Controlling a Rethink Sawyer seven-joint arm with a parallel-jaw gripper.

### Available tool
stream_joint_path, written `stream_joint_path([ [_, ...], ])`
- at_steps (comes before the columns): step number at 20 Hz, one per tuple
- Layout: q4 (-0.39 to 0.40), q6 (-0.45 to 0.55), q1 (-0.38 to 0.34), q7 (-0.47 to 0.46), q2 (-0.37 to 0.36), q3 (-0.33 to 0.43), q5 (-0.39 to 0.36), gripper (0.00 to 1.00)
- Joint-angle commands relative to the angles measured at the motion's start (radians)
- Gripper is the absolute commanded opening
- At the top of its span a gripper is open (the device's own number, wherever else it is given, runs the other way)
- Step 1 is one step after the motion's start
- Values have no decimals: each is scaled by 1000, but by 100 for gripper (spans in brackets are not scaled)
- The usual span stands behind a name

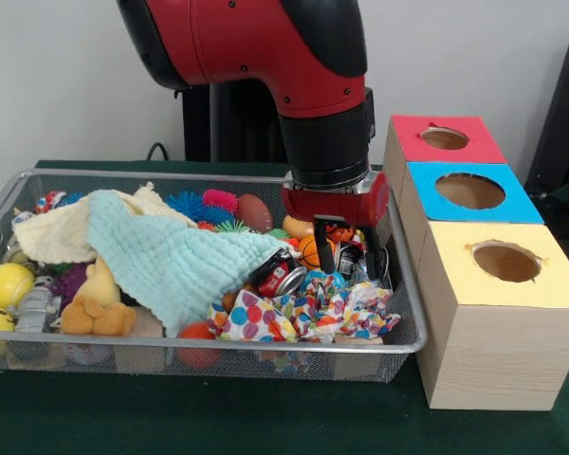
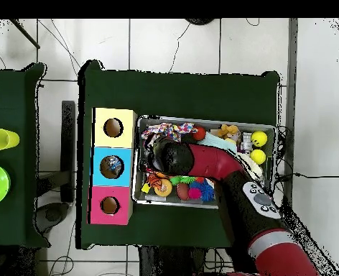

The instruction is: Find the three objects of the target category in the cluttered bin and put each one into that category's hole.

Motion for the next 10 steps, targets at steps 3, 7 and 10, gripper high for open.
stream_joint_path([
  [3, 12, -8, -15, -10, 44, 100, -28, 100],
  [7, -16, 0, 18, 7, 38, 29, -52, 100],
  [10, -16, 21, -6, -42, 46, 65, -61, 100],
])
